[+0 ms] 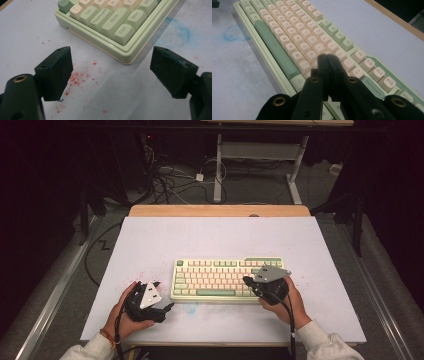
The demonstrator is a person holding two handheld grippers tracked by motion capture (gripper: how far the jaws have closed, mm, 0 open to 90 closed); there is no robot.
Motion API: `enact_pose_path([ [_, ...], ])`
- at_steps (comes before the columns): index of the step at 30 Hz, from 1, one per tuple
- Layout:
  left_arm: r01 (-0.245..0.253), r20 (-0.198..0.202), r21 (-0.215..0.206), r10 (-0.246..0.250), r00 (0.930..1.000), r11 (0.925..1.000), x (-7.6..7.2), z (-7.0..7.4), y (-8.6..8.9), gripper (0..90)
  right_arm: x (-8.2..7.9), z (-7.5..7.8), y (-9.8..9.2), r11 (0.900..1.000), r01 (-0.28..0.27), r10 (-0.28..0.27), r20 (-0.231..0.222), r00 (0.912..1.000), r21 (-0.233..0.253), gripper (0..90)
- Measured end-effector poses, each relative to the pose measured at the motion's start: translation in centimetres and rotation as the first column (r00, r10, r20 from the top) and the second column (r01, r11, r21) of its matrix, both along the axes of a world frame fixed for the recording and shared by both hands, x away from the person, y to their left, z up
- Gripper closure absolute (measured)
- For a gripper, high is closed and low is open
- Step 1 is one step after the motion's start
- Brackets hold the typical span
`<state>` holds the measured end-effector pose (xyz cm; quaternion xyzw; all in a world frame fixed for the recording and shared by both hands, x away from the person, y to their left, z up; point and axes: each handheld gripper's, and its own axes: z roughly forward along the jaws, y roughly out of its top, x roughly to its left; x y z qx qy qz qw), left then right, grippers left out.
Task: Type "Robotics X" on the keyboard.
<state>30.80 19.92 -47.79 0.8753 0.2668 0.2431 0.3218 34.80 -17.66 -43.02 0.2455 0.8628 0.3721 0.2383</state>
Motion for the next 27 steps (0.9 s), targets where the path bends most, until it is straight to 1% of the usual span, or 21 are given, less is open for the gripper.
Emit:
enact_pose_path([
  [3, 0.003, -0.002, 0.001, -0.003, 1.0000, 1.0000, 0.0, 0.0, -0.1, 17.0, 0.1, 0.0, 0.1, 1.000, 0.000, 0.000, 0.000, 1.0000, -0.003, 89.7],
  [4, 0.004, 0.005, 0.003, -0.004, 1.0000, 1.0000, 0.0, 0.0, 0.0, 17.0, 0.2, 0.0, 0.2, 1.000, 0.000, 0.000, 0.002, 1.0000, -0.005, 89.7],
  [7, 0.004, 0.005, 0.005, -0.004, 1.0000, 1.0000, 0.0, 0.0, -0.1, 17.0, 0.3, 0.0, 0.1, 1.000, 0.003, -0.003, 0.003, 1.0000, -0.008, 89.7],
  [10, 0.008, 0.006, 0.008, -0.008, 0.9999, 0.9999, 0.0, 0.0, -0.1, 17.0, 0.6, 0.0, 0.0, 1.000, 0.013, -0.013, -0.001, 0.9999, -0.011, 89.8],
  [16, 0.011, -0.001, 0.012, -0.011, 0.9999, 0.9999, 0.0, -0.1, -0.2, 17.0, 1.0, -0.4, -0.6, 0.999, 0.030, -0.031, -0.017, 0.9994, -0.023, 89.8],
  [19, 0.011, -0.001, 0.014, -0.011, 0.9999, 0.9998, 0.0, -0.1, -0.2, 17.0, 1.1, -0.7, -0.8, 0.999, 0.036, -0.037, -0.028, 0.9989, -0.036, 89.9],
  [27, 0.003, -0.009, -0.001, -0.003, 1.0000, 1.0000, 0.1, 0.0, -0.1, 17.6, 1.0, -1.4, -1.7, 0.998, 0.037, -0.040, -0.054, 0.9978, -0.059, 89.9],
])
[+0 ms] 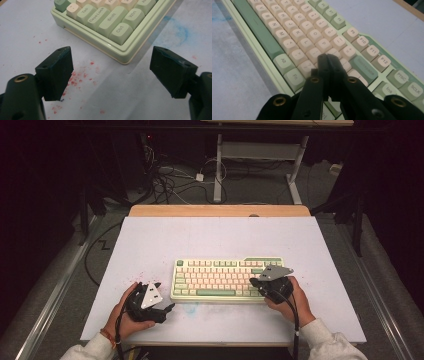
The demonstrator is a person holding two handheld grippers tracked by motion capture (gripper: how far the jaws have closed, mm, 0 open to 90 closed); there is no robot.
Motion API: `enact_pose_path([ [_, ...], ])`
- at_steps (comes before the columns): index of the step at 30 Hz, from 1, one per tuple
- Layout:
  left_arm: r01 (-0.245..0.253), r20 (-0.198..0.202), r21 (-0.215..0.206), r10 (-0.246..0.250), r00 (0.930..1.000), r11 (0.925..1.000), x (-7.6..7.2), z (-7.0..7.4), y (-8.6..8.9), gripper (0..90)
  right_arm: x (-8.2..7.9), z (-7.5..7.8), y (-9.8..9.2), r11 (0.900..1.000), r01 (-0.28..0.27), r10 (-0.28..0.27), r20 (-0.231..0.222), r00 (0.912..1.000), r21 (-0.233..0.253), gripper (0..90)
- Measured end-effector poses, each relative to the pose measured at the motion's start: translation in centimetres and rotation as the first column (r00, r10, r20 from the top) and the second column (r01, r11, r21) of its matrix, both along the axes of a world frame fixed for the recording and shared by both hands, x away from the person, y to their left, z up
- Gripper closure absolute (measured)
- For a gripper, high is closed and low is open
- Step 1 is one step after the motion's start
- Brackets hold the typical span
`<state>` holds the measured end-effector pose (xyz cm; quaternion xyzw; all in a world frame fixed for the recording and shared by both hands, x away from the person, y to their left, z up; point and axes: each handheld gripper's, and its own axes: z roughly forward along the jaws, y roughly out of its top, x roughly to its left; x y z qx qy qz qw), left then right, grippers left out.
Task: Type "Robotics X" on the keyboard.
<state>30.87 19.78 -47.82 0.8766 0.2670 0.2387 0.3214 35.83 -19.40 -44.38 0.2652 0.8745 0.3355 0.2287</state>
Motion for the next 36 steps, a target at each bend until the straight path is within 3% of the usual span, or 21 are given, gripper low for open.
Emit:
enact_pose_path([
  [3, 0.001, -0.019, -0.038, -0.002, 0.9998, 0.9993, 0.0, 0.2, 0.1, 18.5, -0.1, -0.4, -0.1, 1.000, 0.000, 0.000, -0.010, 0.9999, -0.013, 89.9],
  [8, 0.016, -0.034, -0.070, -0.018, 0.9993, 0.9974, -0.1, 0.5, 0.3, 33.1, 0.0, -1.0, -0.3, 0.999, 0.002, -0.003, -0.029, 0.9996, -0.032, 89.9],
  [10, 0.005, -0.050, -0.056, -0.008, 0.9987, 0.9984, -0.1, 0.6, 0.4, 43.6, 0.0, -1.2, -0.4, 1.000, 0.003, -0.003, -0.030, 0.9996, -0.025, 90.0],
  [14, 0.009, -0.106, -0.083, -0.018, 0.9943, 0.9965, 0.3, 1.3, 1.1, 70.3, 0.0, -1.3, -0.5, 1.000, 0.007, -0.007, -0.027, 0.9996, -0.015, 90.0],
  [17, 0.016, -0.110, -0.093, -0.026, 0.9935, 0.9956, 0.3, 2.1, 1.4, 83.4, -0.1, -1.3, -0.5, 1.000, 0.010, -0.010, -0.027, 0.9996, -0.011, 90.0],
  [18, 0.014, -0.093, -0.092, -0.023, 0.9954, 0.9957, 0.2, 2.4, 1.4, 86.2, -0.1, -1.3, -0.5, 1.000, 0.010, -0.010, -0.025, 0.9996, -0.010, 90.0],
  [22, 0.019, -0.085, -0.109, -0.029, 0.9960, 0.9938, 0.2, 3.3, 1.4, 87.7, -0.1, -1.4, -0.6, 1.000, 0.011, -0.011, -0.022, 0.9997, -0.007, 90.0],
  [27, 0.024, -0.108, -0.115, -0.037, 0.9935, 0.9931, 0.9, 4.0, 1.2, 87.5, -0.2, -1.4, -0.6, 1.000, 0.014, -0.015, -0.019, 0.9997, -0.006, 90.0],
  [31, 0.018, -0.108, -0.109, -0.029, 0.9938, 0.9939, 1.7, 4.4, 0.8, 87.4, -0.3, -1.5, -0.5, 1.000, 0.022, -0.022, -0.016, 0.9996, -0.002, 90.0],
  [36, 0.042, -0.119, -0.099, -0.054, 0.9914, 0.9942, 2.4, 4.8, -0.3, 87.5, -0.3, -1.5, -0.5, 1.000, 0.026, -0.026, -0.013, 0.9996, -0.002, 90.0],
])
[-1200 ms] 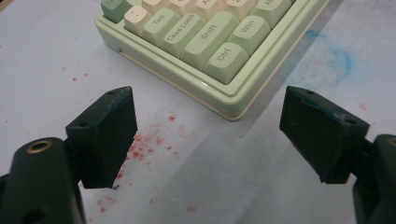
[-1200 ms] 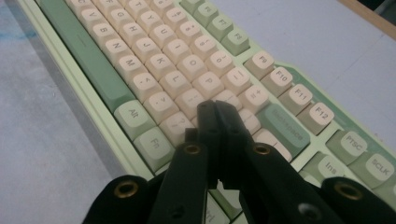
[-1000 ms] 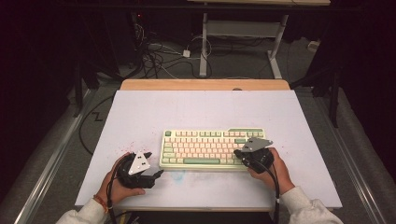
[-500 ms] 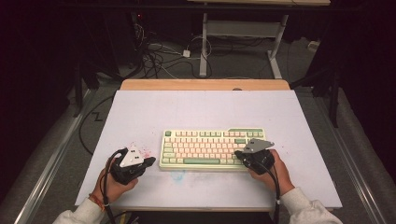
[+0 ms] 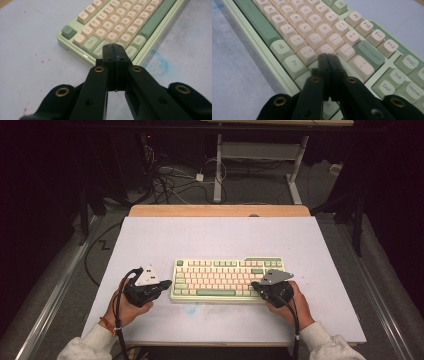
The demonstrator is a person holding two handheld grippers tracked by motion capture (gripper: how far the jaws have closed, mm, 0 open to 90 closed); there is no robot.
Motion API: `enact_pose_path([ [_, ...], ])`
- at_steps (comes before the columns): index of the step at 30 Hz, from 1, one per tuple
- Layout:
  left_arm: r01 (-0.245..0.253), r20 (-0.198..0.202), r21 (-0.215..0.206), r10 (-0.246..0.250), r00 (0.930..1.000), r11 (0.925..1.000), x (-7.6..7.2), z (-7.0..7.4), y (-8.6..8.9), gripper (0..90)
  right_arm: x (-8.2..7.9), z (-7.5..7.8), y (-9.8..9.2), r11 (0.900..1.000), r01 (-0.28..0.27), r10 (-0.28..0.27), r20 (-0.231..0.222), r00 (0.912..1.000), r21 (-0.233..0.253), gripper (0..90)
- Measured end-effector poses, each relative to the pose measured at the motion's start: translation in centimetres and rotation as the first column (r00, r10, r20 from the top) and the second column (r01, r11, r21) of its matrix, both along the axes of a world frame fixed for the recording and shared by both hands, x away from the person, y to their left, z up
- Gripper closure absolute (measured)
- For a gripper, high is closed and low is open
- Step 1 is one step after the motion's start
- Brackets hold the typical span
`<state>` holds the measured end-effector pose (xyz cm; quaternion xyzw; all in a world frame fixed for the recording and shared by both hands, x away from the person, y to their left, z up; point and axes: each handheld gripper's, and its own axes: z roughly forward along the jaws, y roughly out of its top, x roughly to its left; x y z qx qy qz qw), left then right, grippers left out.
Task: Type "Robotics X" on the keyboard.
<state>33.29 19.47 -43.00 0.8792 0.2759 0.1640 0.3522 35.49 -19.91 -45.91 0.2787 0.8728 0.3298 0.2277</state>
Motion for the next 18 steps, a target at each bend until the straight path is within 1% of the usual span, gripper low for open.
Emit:
enact_pose_path([
  [1, 0.004, 0.002, 0.006, -0.004, 1.0000, 1.0000, 0.1, 0.1, -0.3, 87.5, 0.0, 0.0, 0.0, 1.000, 0.000, 0.000, 0.000, 1.0000, 0.001, 90.0],
  [3, 0.014, -0.002, 0.002, -0.014, 0.9999, 0.9999, 0.3, 0.2, -0.8, 87.5, 0.0, 0.0, 0.0, 1.000, 0.000, 0.000, 0.001, 1.0000, 0.000, 90.0],
  [5, 0.019, 0.008, 0.013, -0.019, 0.9998, 0.9997, 0.6, 0.3, -1.4, 87.5, 0.0, 0.0, 0.0, 1.000, 0.000, 0.000, 0.001, 1.0000, 0.000, 90.0],
  [8, 0.034, 0.006, 0.025, -0.034, 0.9994, 0.9991, 1.0, 0.4, -2.1, 87.5, 0.0, 0.0, 0.0, 1.000, -0.002, 0.002, 0.001, 1.0000, -0.001, 90.0],
  [9, 0.038, 0.002, 0.021, -0.038, 0.9993, 0.9990, 1.2, 0.4, -2.3, 87.5, 0.0, 0.0, 0.0, 1.000, -0.003, 0.003, 0.000, 1.0000, -0.001, 90.0],
  [13, 0.061, -0.006, 0.036, -0.061, 0.9981, 0.9975, 1.8, 0.4, -3.4, 87.6, 0.0, 0.0, 0.0, 1.000, -0.004, 0.004, 0.000, 1.0000, -0.001, 90.0],
  [14, 0.065, -0.004, 0.048, -0.065, 0.9979, 0.9967, 1.8, 0.4, -3.7, 87.6, -0.1, 0.0, 0.0, 1.000, -0.003, 0.003, 0.001, 1.0000, -0.002, 90.0],
  [16, 0.078, -0.013, 0.049, -0.078, 0.9969, 0.9958, 2.1, 0.4, -4.4, 87.5, -0.1, 0.0, 0.1, 1.000, -0.003, 0.003, 0.006, 1.0000, -0.007, 90.0],
  [18, 0.089, -0.015, 0.058, -0.088, 0.9960, 0.9944, 2.4, 0.4, -5.0, 87.6, -0.1, 0.0, 0.1, 1.000, -0.003, 0.003, 0.008, 1.0000, -0.009, 90.0],
])
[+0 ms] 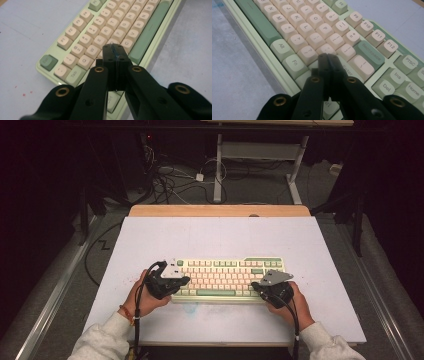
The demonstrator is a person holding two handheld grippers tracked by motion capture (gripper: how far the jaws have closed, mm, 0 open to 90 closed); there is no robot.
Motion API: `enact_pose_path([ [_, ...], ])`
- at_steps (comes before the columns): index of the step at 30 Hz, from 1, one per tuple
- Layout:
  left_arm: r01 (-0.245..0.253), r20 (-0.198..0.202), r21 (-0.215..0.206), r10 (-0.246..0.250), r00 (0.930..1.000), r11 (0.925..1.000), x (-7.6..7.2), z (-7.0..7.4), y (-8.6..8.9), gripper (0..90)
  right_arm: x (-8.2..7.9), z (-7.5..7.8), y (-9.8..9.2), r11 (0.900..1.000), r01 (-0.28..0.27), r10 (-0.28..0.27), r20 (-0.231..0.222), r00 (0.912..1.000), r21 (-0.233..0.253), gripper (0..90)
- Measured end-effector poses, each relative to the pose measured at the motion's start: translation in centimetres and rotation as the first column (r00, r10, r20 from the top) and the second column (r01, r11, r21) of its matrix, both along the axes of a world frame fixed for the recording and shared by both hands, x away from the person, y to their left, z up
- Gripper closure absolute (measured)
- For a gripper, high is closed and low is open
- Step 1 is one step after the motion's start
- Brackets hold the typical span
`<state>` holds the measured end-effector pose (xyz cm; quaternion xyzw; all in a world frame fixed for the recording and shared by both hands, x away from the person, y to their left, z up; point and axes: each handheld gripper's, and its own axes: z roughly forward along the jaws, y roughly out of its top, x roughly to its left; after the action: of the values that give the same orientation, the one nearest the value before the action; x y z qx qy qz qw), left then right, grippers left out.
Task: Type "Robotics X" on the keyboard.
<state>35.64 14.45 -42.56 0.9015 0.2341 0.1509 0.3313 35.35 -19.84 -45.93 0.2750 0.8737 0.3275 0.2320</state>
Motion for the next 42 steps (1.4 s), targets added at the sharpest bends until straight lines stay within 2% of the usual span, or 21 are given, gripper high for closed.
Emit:
enact_pose_path([
  [5, 0.025, -0.017, 0.043, -0.024, 0.9996, 0.9988, 0.8, -0.5, -1.5, 87.5, -0.1, 0.0, 0.1, 1.000, 0.002, -0.001, 0.010, 1.0000, -0.012, 90.0],
  [14, 0.042, -0.041, 0.083, -0.039, 0.9984, 0.9956, 1.7, -1.5, -2.9, 87.5, -0.1, 0.0, 0.1, 1.000, 0.002, -0.002, 0.010, 0.9999, -0.008, 90.0],
  [24, 0.059, -0.053, 0.094, -0.054, 0.9971, 0.9938, 1.9, -1.8, -3.5, 87.4, -0.1, -0.1, 0.0, 1.000, 0.003, -0.003, 0.008, 1.0000, -0.002, 90.0],
  [28, 0.069, -0.059, 0.116, -0.063, 0.9963, 0.9908, 1.9, -2.1, -3.8, 87.5, -0.1, -0.1, 0.0, 1.000, 0.003, -0.003, 0.009, 1.0000, -0.004, 90.0],
  [29, 0.064, -0.059, 0.127, -0.057, 0.9966, 0.9898, 1.9, -2.4, -3.9, 87.6, -0.1, -0.1, 0.0, 1.000, 0.003, -0.003, 0.009, 1.0000, -0.003, 90.0],
  [30, 0.057, -0.049, 0.114, -0.052, 0.9975, 0.9919, 1.8, -2.5, -3.9, 87.5, -0.2, -0.1, 0.1, 1.000, 0.003, -0.003, 0.011, 0.9999, -0.005, 90.0],
  [36, 0.068, -0.037, 0.137, -0.064, 0.9973, 0.9883, 1.6, -2.3, -3.9, 87.5, -0.2, -0.1, 0.1, 1.000, 0.005, -0.005, 0.015, 0.9999, -0.005, 90.0],
  [42, 0.061, -0.018, 0.124, -0.059, 0.9981, 0.9905, 1.4, -1.9, -3.7, 87.4, -0.2, -0.1, 0.0, 1.000, 0.003, -0.003, 0.012, 0.9999, -0.006, 90.0],
])
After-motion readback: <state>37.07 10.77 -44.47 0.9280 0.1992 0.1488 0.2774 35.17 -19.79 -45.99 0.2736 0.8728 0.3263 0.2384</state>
